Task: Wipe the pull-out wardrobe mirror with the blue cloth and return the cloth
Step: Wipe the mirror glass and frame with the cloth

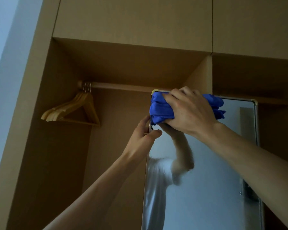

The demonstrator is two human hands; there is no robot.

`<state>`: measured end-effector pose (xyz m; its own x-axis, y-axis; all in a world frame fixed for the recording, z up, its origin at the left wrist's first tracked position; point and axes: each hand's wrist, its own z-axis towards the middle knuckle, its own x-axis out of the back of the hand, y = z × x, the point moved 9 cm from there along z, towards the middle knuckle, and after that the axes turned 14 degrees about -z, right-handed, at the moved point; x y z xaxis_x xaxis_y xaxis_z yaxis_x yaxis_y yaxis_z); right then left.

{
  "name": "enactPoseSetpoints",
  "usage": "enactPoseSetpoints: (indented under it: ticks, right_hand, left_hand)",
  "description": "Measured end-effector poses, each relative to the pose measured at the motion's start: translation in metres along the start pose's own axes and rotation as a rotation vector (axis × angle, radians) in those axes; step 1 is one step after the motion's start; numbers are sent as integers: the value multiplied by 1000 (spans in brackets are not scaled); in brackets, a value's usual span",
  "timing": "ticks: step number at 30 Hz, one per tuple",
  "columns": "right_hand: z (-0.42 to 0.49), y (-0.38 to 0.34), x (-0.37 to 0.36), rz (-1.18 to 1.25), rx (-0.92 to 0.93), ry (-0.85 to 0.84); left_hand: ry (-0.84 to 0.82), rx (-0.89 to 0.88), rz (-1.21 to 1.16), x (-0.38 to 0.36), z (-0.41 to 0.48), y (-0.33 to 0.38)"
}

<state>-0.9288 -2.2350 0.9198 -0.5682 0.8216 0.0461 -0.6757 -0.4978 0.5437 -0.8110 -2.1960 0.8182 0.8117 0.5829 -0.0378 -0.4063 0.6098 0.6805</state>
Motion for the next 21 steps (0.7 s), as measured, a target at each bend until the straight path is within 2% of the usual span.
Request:
enactPoseSetpoints:
  ticks: [5, 13, 21]
  right_hand:
    - [-20, -12, -4, 37, 30, 33]
    - [-29, -22, -6, -78, 109, 39]
    - [12, 8, 10, -86, -14, 36]
  left_hand:
    - [-33, 20, -62, 4, 0, -3]
    - [-1, 51, -94, 4, -2, -2]
    - [12, 58, -46, 6, -4, -3]
